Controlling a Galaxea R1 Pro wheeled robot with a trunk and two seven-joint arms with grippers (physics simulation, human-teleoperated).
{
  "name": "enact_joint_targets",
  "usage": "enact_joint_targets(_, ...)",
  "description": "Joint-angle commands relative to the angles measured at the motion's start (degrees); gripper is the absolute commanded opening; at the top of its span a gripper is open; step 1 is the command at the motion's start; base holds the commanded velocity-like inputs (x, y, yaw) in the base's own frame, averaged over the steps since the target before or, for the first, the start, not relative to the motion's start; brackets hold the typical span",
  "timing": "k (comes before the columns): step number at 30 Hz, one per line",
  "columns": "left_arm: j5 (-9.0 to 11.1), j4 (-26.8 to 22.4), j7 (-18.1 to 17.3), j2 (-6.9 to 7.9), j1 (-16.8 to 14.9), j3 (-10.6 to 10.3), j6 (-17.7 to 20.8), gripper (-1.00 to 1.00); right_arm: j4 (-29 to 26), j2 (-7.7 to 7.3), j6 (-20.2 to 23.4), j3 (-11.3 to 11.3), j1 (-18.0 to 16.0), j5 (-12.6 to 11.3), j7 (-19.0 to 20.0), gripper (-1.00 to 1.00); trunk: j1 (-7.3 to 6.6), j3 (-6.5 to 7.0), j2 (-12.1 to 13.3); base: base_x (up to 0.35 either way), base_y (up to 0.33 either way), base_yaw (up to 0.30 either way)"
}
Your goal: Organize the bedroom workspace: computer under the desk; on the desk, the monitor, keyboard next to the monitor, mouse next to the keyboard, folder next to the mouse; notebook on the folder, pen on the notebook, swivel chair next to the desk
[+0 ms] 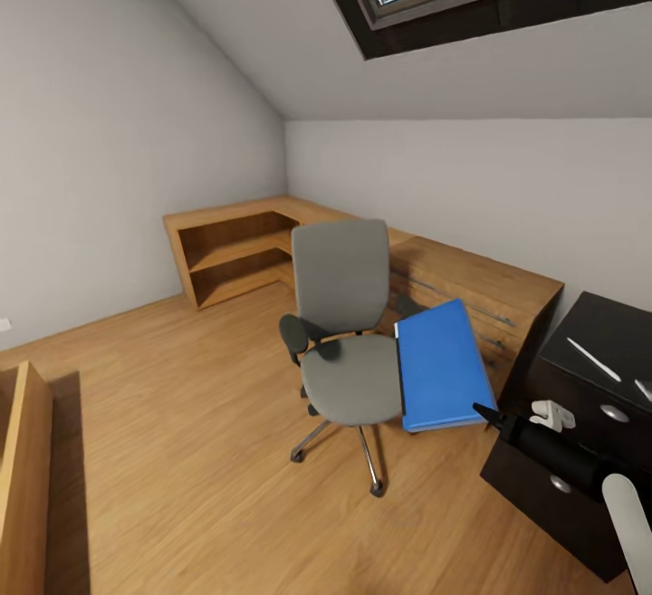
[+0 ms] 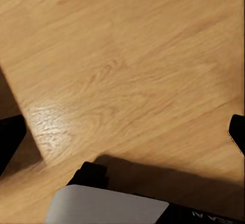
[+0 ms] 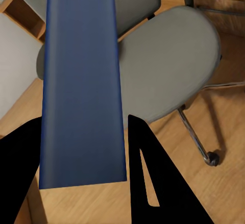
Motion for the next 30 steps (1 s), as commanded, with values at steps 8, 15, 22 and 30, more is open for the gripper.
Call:
enact_joint_targets(8, 0.54, 1.75, -1.58, -0.54, -0.24, -0.47, -2.19, 1.0, -0.02, 0.03, 0.3, -0.09, -0.05, 0.06, 0.44, -1.0, -1.77, 1.39, 3.2, 0.0, 0.0, -0.031)
enact_joint_targets(15, 0.43, 3.76, -1.61, -1.82, -0.23, -0.54, -3.78, 1.0, -0.03, 0.02, 0.29, -0.15, -0.05, 0.04, 0.49, -1.0, -3.31, 2.64, 6.0, 0.0, 0.0, -0.237)
enact_joint_targets(22, 0.46, 3.89, -1.68, -1.97, -0.23, -0.54, -3.86, 1.0, 0.03, 0.02, 0.31, -0.18, -0.05, 0.04, 0.43, -1.0, -4.84, 3.9, 8.81, 0.0, 0.0, -0.265)
enact_joint_targets(30, 0.47, 3.98, -1.69, -2.32, -0.23, -0.55, -3.87, 1.0, 0.15, 0.06, 0.31, -0.18, -0.05, 0.04, 0.36, -1.0, -6.6, 5.34, 12.02, 0.0, 0.0, -0.273)
